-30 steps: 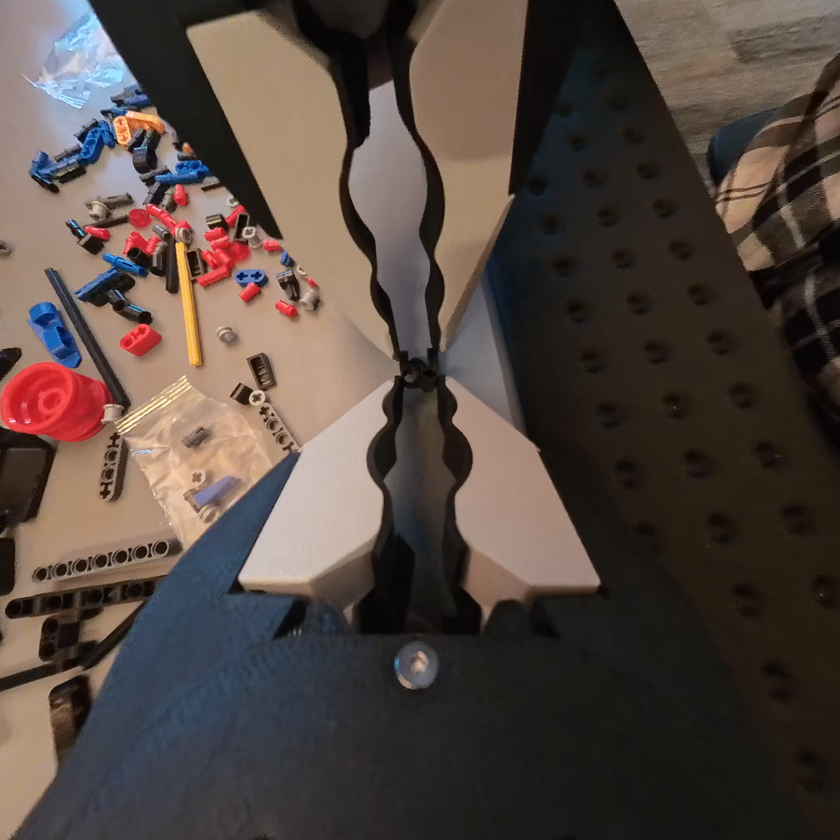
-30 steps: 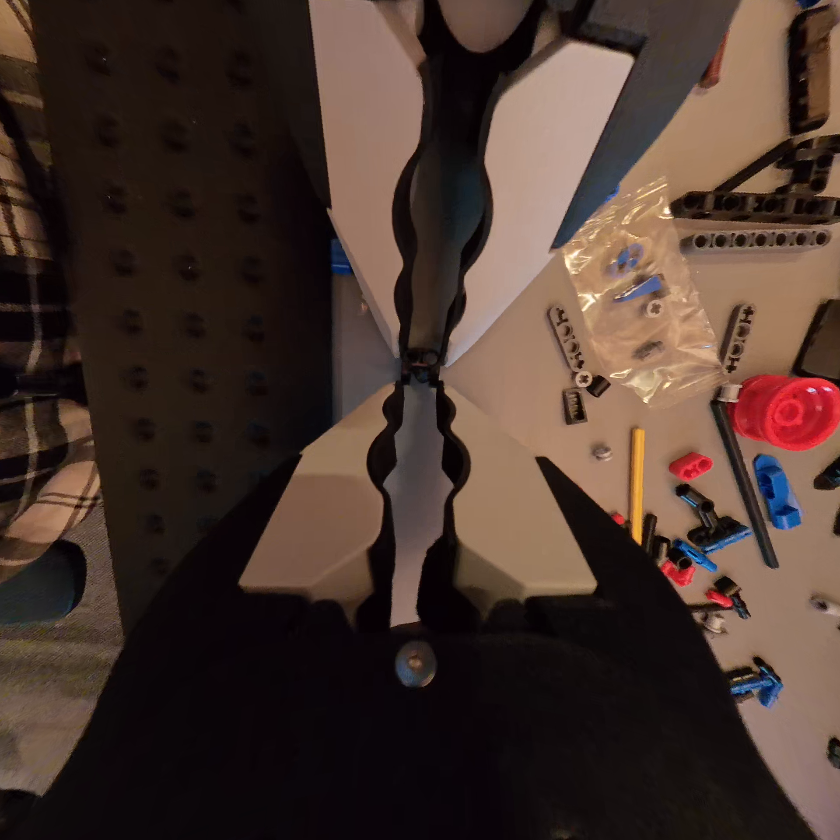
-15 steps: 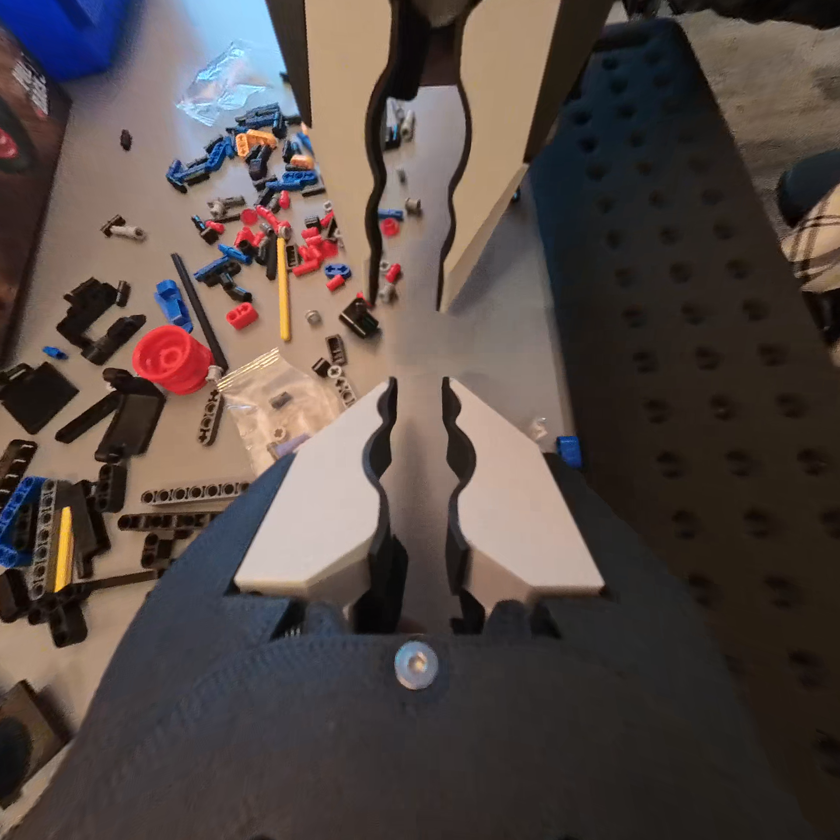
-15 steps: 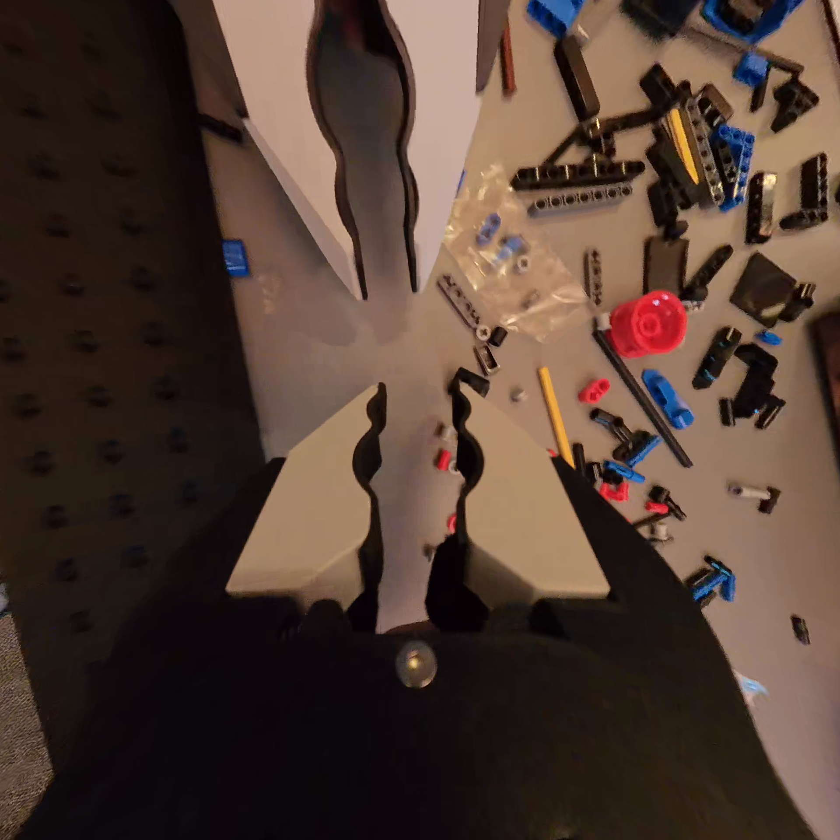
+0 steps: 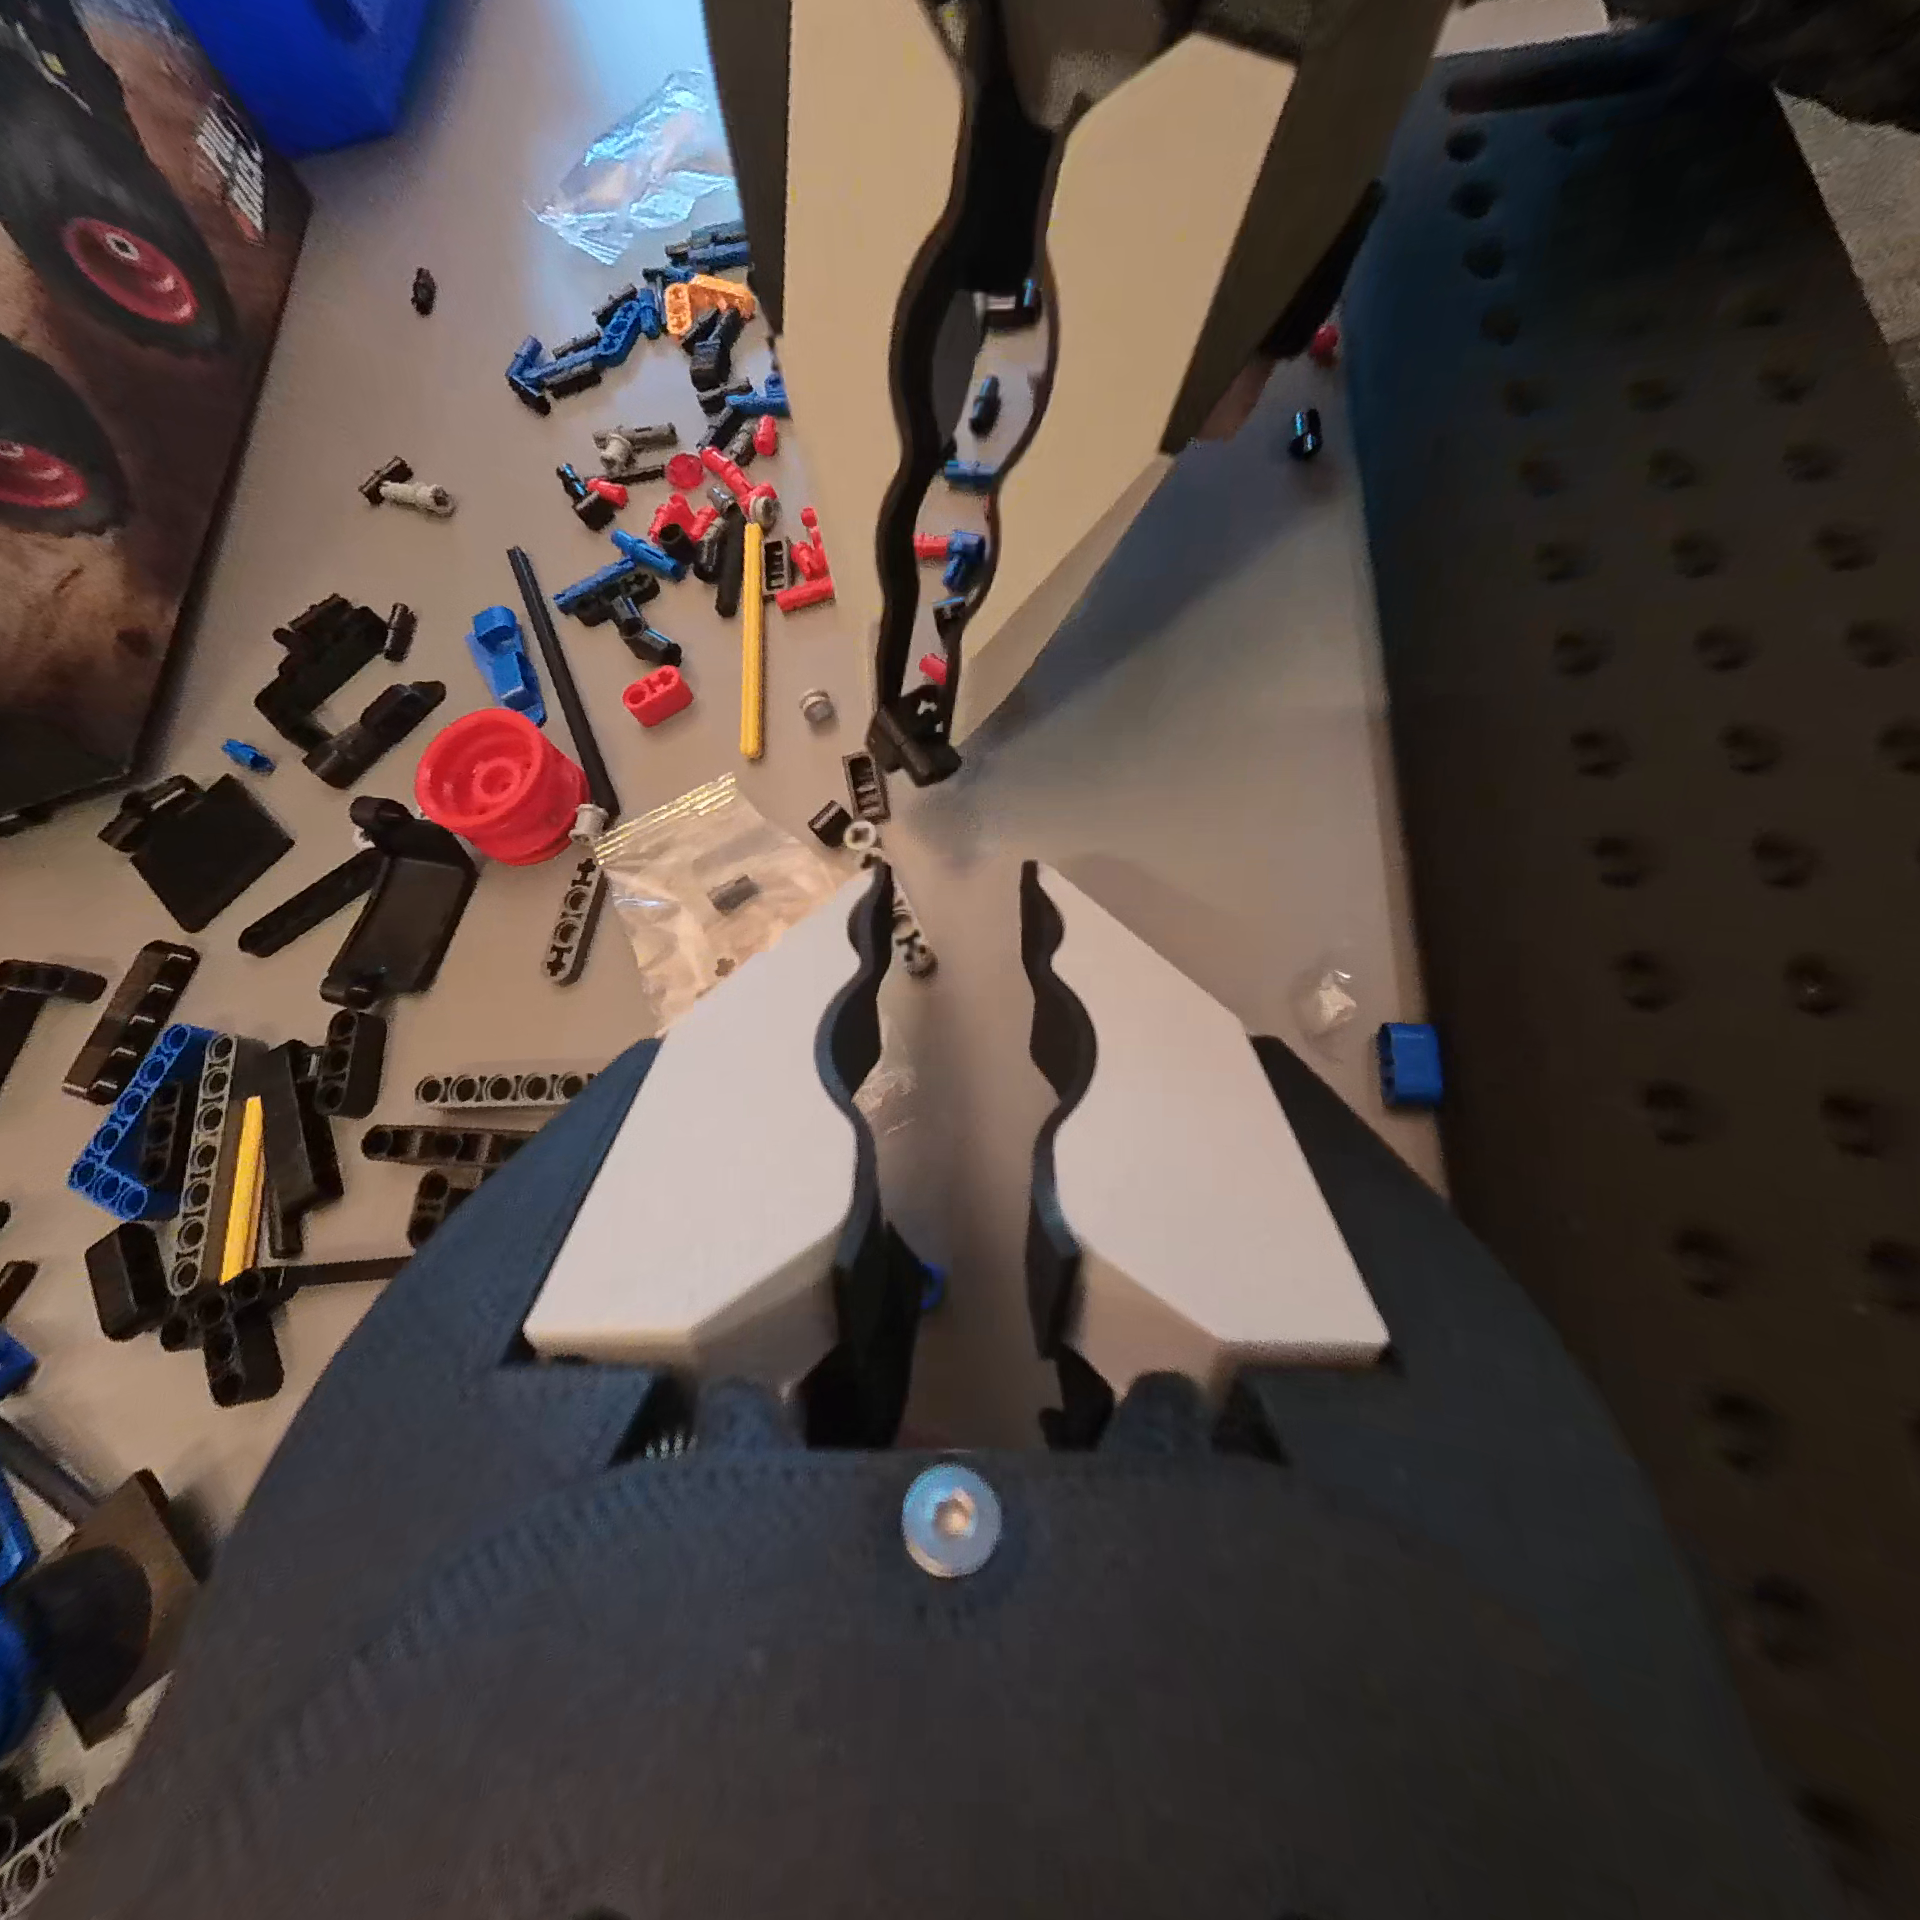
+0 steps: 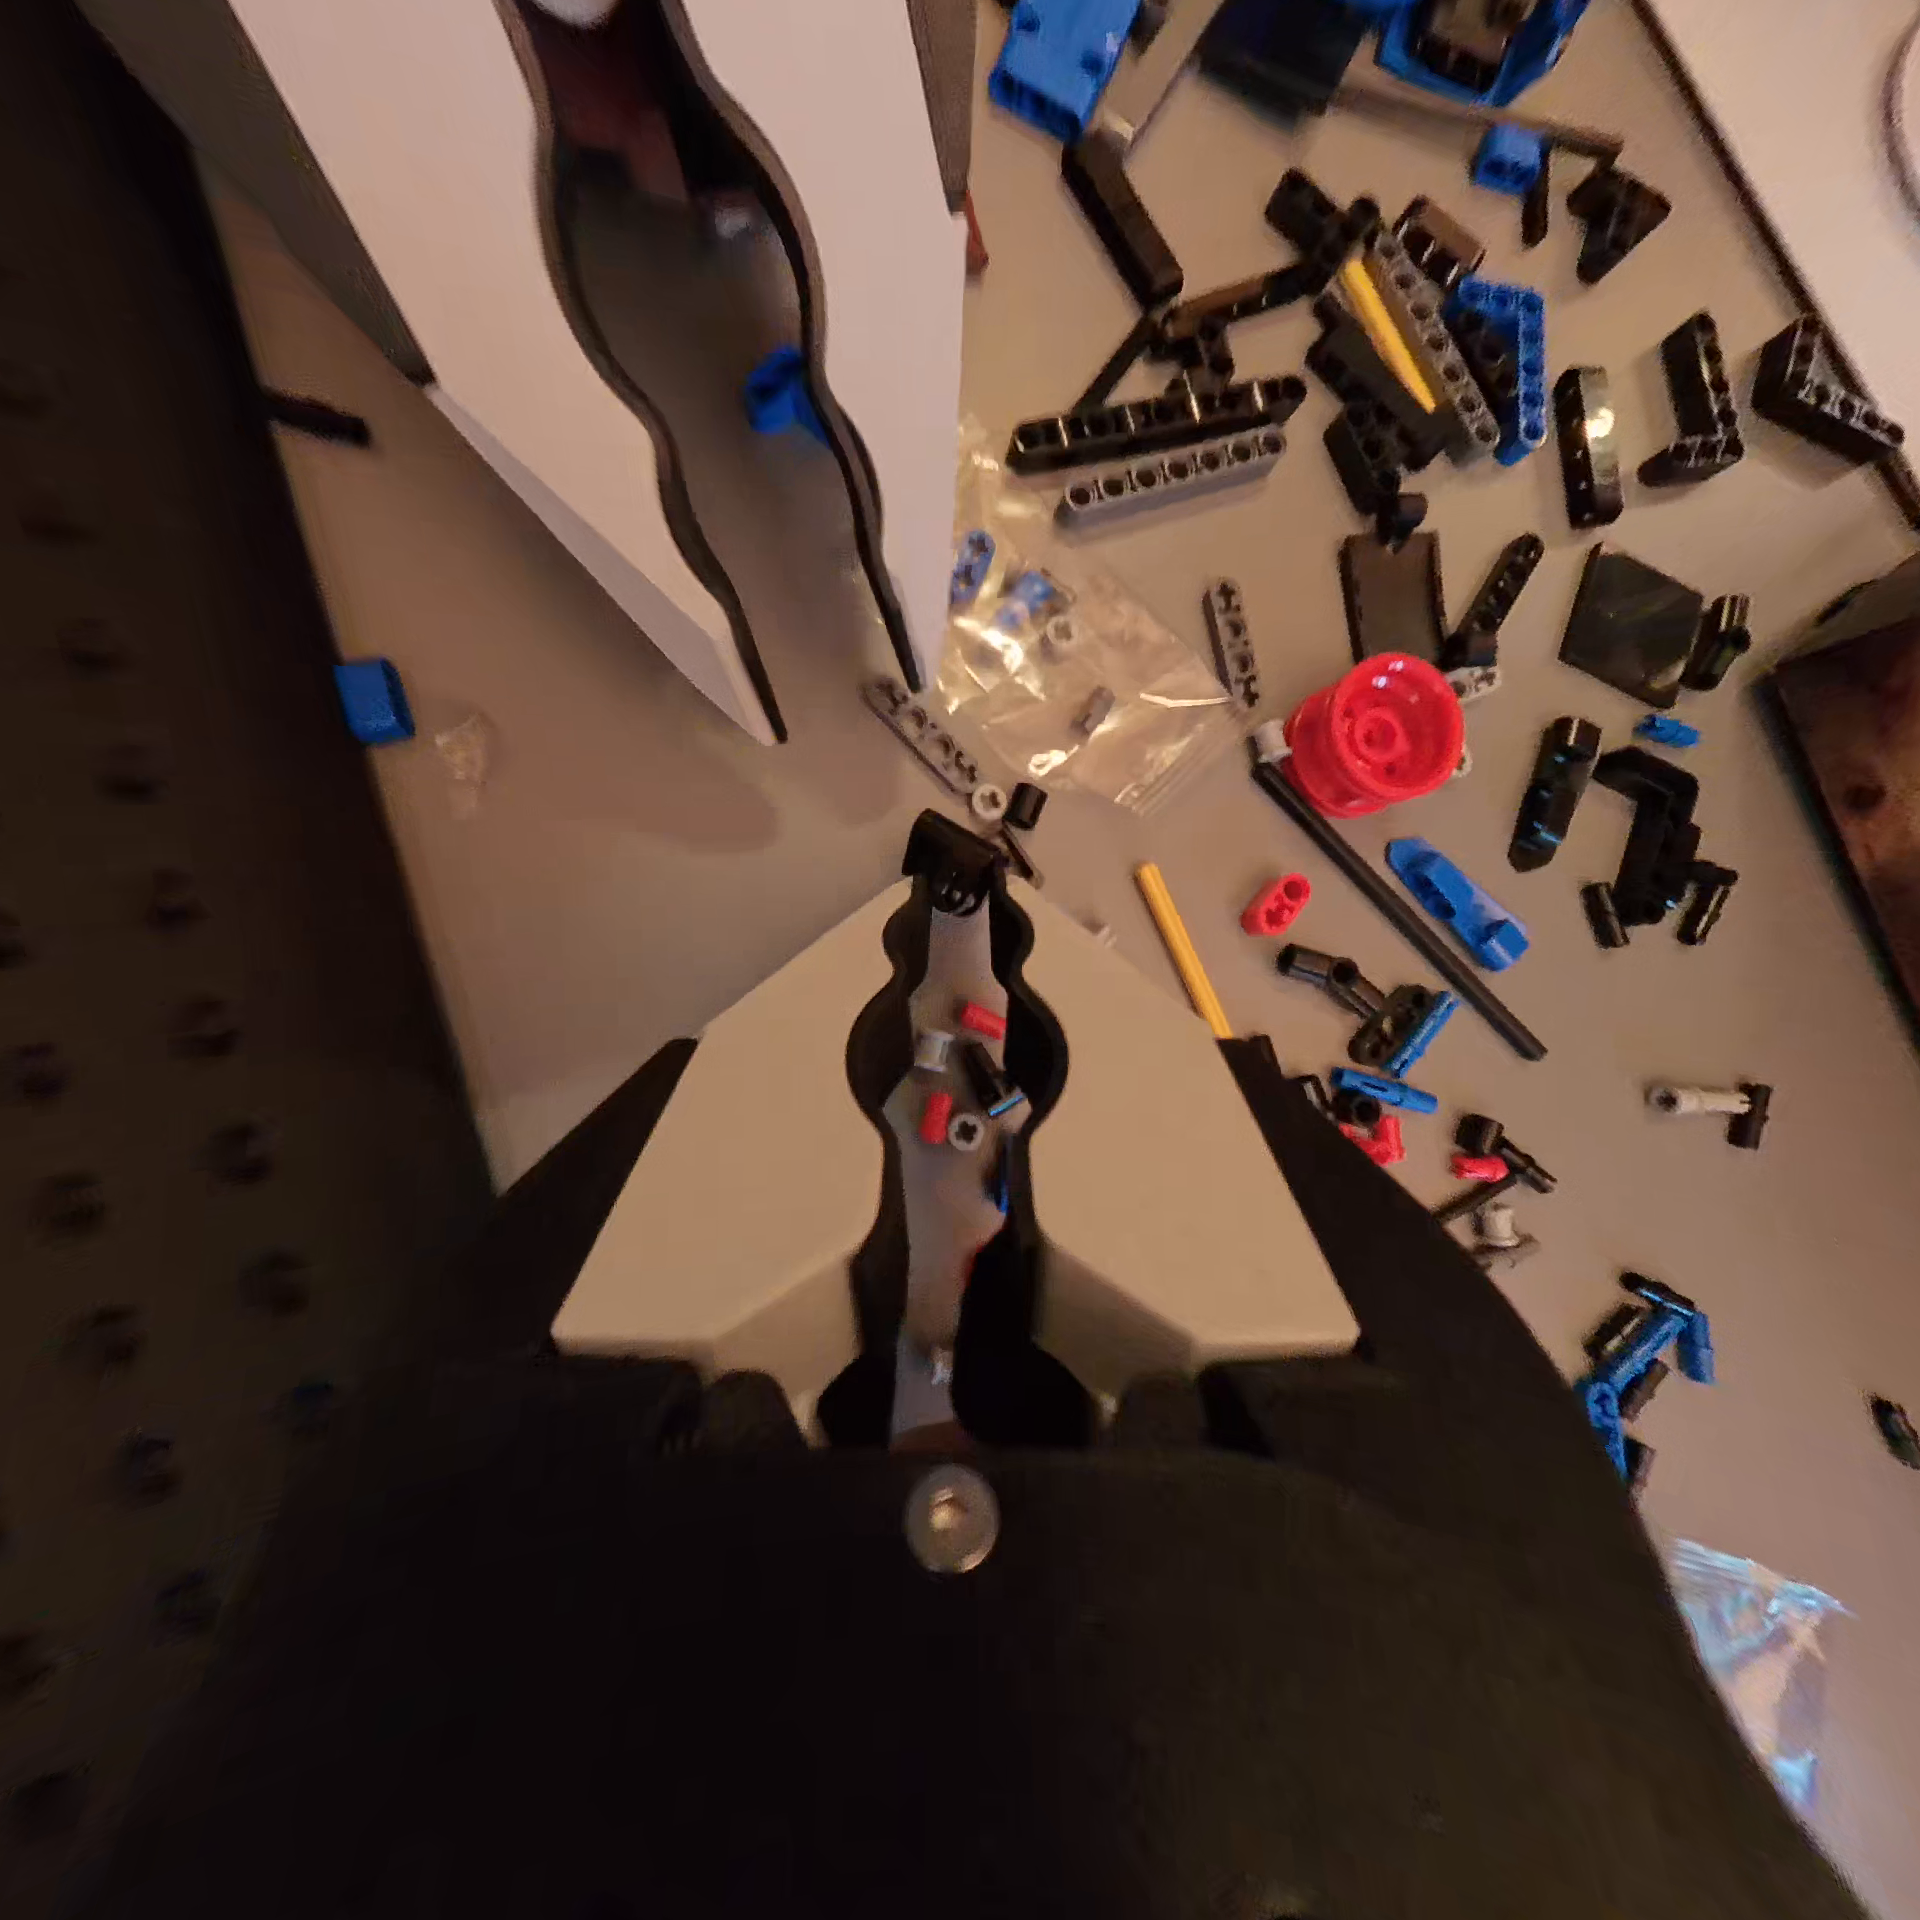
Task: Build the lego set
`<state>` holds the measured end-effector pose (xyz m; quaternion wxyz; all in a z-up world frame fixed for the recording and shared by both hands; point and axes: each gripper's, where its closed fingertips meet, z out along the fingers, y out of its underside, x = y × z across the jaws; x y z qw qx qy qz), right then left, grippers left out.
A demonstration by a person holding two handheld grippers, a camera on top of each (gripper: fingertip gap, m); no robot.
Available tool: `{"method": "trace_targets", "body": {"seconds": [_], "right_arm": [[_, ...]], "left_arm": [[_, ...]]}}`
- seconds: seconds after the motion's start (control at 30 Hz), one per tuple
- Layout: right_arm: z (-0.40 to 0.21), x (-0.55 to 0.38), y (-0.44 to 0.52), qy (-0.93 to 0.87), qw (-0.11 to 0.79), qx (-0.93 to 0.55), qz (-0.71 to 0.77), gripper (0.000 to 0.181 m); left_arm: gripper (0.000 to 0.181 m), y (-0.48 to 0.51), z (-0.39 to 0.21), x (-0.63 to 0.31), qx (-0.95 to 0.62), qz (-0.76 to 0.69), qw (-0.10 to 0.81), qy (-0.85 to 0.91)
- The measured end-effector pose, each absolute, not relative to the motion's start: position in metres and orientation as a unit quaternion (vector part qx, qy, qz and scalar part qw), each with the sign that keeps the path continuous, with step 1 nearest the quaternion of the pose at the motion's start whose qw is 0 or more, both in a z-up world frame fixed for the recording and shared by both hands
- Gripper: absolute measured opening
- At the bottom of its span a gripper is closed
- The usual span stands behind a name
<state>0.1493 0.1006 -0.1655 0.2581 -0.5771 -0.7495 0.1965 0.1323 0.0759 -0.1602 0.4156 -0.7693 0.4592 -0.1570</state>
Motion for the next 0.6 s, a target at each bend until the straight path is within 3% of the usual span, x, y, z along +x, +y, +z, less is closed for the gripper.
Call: {"method": "trace_targets", "body": {"seconds": [0.43,0.53,0.6], "right_arm": [[-0.121,0.125,0.086,-0.672,0.328,-0.588,0.308,0.006],[-0.115,0.123,0.086,-0.654,0.334,-0.597,0.322,0.006],[-0.110,0.121,0.088,-0.641,0.340,-0.604,0.329,0.006]], "left_arm": [[0.012,0.085,-0.127,0.128,-0.754,-0.171,0.485,0.409],[0.013,0.085,-0.121,0.127,-0.748,-0.172,0.498,0.404],[0.026,0.084,-0.118,0.129,-0.744,-0.181,0.502,0.402]]}}
